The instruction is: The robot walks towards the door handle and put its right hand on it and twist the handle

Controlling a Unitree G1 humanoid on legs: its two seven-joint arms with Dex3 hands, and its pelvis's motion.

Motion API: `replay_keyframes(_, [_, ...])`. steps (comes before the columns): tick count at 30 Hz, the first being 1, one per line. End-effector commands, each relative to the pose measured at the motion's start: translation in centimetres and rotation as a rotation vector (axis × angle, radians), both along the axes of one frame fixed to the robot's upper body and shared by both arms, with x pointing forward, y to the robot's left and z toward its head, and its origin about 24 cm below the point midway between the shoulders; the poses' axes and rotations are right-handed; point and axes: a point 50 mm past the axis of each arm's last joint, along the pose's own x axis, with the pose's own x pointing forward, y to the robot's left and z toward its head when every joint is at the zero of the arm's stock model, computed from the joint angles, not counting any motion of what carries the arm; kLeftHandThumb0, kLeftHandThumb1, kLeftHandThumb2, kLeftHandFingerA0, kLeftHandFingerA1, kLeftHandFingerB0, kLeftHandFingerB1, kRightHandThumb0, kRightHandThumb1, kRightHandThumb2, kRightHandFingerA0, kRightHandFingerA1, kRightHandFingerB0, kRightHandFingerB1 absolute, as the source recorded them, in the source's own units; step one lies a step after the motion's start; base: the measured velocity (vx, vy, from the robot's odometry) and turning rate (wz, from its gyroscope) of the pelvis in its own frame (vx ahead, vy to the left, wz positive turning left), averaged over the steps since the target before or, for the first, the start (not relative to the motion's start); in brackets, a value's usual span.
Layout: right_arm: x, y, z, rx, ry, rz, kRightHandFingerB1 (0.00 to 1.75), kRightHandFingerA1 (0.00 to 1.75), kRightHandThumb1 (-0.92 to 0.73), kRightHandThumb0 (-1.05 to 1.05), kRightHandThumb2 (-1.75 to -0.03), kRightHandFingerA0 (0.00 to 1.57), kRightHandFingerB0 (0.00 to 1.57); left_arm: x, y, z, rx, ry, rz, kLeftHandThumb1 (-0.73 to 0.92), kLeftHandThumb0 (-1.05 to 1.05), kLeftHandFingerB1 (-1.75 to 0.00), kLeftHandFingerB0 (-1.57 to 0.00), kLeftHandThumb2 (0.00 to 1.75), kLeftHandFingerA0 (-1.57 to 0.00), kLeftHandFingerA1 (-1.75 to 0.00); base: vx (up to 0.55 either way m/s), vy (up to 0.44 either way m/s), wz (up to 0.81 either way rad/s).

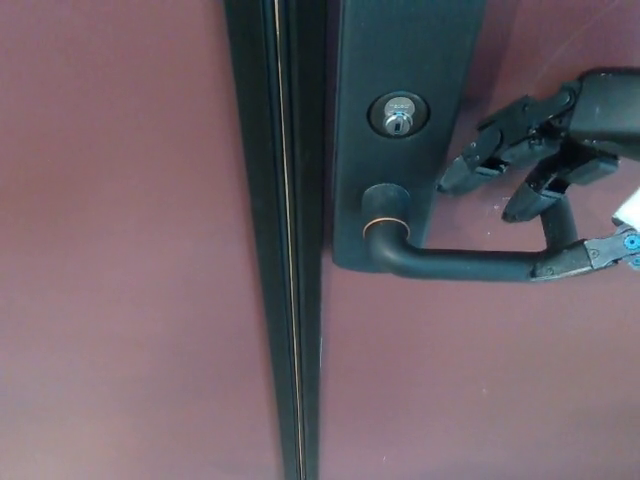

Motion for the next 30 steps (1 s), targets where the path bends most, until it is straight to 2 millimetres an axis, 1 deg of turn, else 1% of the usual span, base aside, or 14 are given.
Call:
replay_keyframes(1, [0.2, 0.3, -0.7, -0.059, 0.007, 0.004, 0.35, 0.42, -0.55, -0.53, -0.57, 0.46, 0.35, -0.2, 0.4, 0.2, 0.003, 0.009, 0.007, 0.39, -0.39, -0.50, -0.48, 0.68, -0.58, -0.56, 0.00, 0.000, 0.00])
replay_keyframes(2, [0.3, 0.6, -1.3, -0.084, 0.018, 0.013, 0.35, 0.42, -0.55, -0.52, -0.57, 0.46, 0.35, -0.2, 0.4, 0.2, -0.001, 0.004, 0.003, 0.39, -0.39, -0.50, -0.48, 0.68, -0.58, -0.56, 0.00, 0.000, 0.00])
replay_keyframes(9, [0.1, 1.6, -1.7, -0.097, 0.036, 0.039, 0.35, 0.42, -0.55, -0.52, -0.57, 0.46, 0.34, -0.2, 0.4, 0.2, 0.013, 0.006, -0.001, 0.39, -0.39, -0.51, -0.50, 0.68, -0.59, -0.56, 0.00, 0.000, 0.00])
replay_keyframes(11, [0.0, 2.2, -2.0, -0.100, 0.044, 0.058, 0.35, 0.42, -0.55, -0.52, -0.56, 0.47, 0.35, -0.1, 0.4, 0.3, 0.018, 0.003, -0.012, 0.39, -0.39, -0.51, -0.49, 0.68, -0.59, -0.56, 0.00, 0.000, 0.00])
replay_keyframes(15, [0.0, 2.2, -2.0, -0.102, 0.044, 0.056, 0.35, 0.42, -0.55, -0.52, -0.56, 0.47, 0.35, -0.1, 0.4, 0.3, 0.018, 0.003, -0.012, 0.39, -0.39, -0.51, -0.49, 0.68, -0.59, -0.56, 0.00, 0.000, 0.00])
replay_keyframes(16, [0.0, 2.7, -2.3, -0.091, 0.055, 0.075, 0.35, 0.42, -0.55, -0.52, -0.56, 0.46, 0.34, 0.1, 0.5, 0.5, 0.015, -0.002, -0.014, 0.39, -0.39, -0.50, -0.48, 0.68, -0.57, -0.56, 0.00, 0.000, 0.00])
replay_keyframes(17, [0.0, 2.8, -2.4, -0.088, 0.057, 0.077, 0.35, 0.42, -0.55, -0.53, -0.56, 0.46, 0.34, 0.1, 0.5, 0.5, 0.015, -0.004, -0.015, 0.47, -0.32, -0.42, -0.53, 0.54, -0.62, -0.48, 0.00, 0.000, 0.00])
replay_keyframes(20, [0.0, 2.9, -2.4, -0.086, 0.057, 0.077, 0.35, 0.42, -0.55, -0.53, -0.56, 0.46, 0.34, 0.2, 0.5, 0.6, 0.015, -0.005, -0.015, 0.47, -0.32, -0.42, -0.53, 0.54, -0.62, -0.48, 0.00, 0.000, 0.00])
replay_keyframes(21, [-0.1, 3.0, -2.9, -0.079, 0.069, 0.079, 0.34, 0.42, -0.54, -0.55, -0.56, 0.46, 0.34, 0.1, 0.5, 0.5, 0.014, -0.002, -0.012, 0.39, -0.40, -0.50, -0.48, 0.68, -0.57, -0.56, 0.00, 0.000, 0.00])
replay_keyframes(22, [-0.1, 3.2, -3.7, -0.069, 0.086, 0.082, 0.34, 0.42, -0.54, -0.55, -0.56, 0.46, 0.34, 0.1, 0.5, 0.4, 0.011, 0.002, -0.007, 0.39, -0.40, -0.50, -0.48, 0.68, -0.57, -0.56, 0.00, 0.000, 0.00])
replay_keyframes(23, [-0.1, 3.3, -3.9, -0.071, 0.087, 0.084, 0.34, 0.42, -0.54, -0.55, -0.56, 0.46, 0.34, 0.1, 0.5, 0.4, 0.011, 0.006, -0.007, 0.39, -0.40, -0.50, -0.48, 0.68, -0.57, -0.56, 0.00, 0.000, 0.00])
replay_keyframes(27, [-0.1, 3.4, -4.1, -0.072, 0.086, 0.083, 0.34, 0.42, -0.54, -0.55, -0.56, 0.46, 0.34, 0.1, 0.5, 0.4, 0.012, 0.008, -0.007, 0.39, -0.40, -0.50, -0.48, 0.68, -0.57, -0.56, 0.00, 0.000, 0.00])
replay_keyframes(28, [0.1, 3.6, -5.1, -0.094, 0.098, 0.086, 0.34, 0.42, -0.54, -0.57, -0.56, 0.46, 0.34, 0.2, 0.5, 0.4, 0.010, -0.005, -0.004, 0.39, -0.39, -0.50, -0.49, 0.68, -0.59, -0.56, 0.00, 0.000, 0.00])
replay_keyframes(30, [0.3, 3.7, -5.5, -0.113, 0.102, 0.086, 0.34, 0.42, -0.54, -0.57, -0.56, 0.46, 0.34, 0.3, 0.4, 0.4, 0.006, -0.005, 0.001, 0.39, -0.39, -0.50, -0.49, 0.68, -0.58, -0.56, 0.00, 0.000, 0.00])
